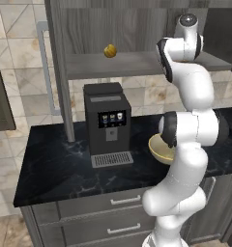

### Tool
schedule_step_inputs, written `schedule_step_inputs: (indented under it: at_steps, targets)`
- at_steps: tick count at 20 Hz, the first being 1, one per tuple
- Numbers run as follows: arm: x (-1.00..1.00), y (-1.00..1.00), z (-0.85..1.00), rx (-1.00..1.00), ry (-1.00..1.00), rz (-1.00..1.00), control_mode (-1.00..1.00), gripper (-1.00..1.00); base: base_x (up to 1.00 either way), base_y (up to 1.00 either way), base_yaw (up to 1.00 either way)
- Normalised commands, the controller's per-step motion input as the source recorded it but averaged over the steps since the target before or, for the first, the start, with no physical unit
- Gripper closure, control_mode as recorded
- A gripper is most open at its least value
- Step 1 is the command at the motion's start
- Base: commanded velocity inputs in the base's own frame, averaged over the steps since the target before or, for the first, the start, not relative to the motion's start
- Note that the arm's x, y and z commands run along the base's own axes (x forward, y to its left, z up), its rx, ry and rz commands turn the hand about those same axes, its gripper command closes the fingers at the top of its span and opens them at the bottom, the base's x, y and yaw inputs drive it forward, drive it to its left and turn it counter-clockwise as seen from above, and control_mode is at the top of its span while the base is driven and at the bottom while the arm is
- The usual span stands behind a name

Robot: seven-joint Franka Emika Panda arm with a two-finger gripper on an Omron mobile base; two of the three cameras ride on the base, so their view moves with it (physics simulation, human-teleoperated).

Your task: Pick the mango from the cabinet and place it in the bowl. Then pick the bowl and place it in the sink. Then turn on the sink facuet.

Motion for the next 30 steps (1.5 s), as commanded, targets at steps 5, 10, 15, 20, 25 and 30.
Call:
schedule_step_inputs:
  at_steps: [5,10,15,20,25,30]
  targets:
    - [0.30,-0.37,0.00,0.00,0.00,0.00,-1.00,-1.00,0.00,0.00,0.00]
    - [0.13,-0.19,-0.11,0.00,0.00,0.00,-1.00,-1.00,0.00,0.00,0.00]
    - [0.00,-0.03,-0.41,0.00,0.01,0.00,-1.00,-1.00,0.00,0.00,0.00]
    - [0.00,0.00,-0.51,0.00,0.02,0.00,-1.00,1.00,0.00,0.00,0.00]
    - [-0.11,0.00,-0.27,0.00,0.00,0.00,-1.00,1.00,0.00,0.00,0.00]
    - [-0.14,0.00,-0.15,0.00,0.00,0.00,-1.00,1.00,0.00,0.00,0.00]
